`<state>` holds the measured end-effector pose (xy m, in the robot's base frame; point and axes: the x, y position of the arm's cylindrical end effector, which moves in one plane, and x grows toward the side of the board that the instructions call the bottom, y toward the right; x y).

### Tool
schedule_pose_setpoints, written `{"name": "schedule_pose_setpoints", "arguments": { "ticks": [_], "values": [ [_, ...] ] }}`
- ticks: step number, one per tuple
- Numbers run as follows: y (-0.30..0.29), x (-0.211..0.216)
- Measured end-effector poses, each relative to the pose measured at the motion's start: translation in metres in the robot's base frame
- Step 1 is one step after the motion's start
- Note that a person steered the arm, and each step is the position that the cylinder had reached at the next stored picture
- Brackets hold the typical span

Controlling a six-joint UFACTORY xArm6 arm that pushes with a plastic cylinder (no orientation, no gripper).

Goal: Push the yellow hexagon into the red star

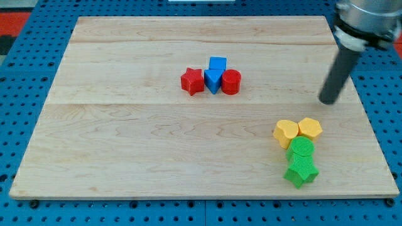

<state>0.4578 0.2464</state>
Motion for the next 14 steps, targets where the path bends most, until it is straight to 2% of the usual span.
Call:
{"name": "schedule_pose_setpoints", "arguments": {
  "ticks": [1, 2, 3, 4, 5, 7, 8, 9, 10, 12, 13, 14],
  "values": [
    [0.031, 0.031],
    [-0.027, 0.034],
    [-0.025, 0.05],
    [0.007, 0.066],
    [-0.06, 0.059],
    [-0.104, 0.017],
    [-0.033, 0.031],
    [-0.058, 0.052],
    [-0.121, 0.048],
    [-0.148, 0.019],
    [-0.203, 0.02],
    [-0.219, 0.011]
  ]
}}
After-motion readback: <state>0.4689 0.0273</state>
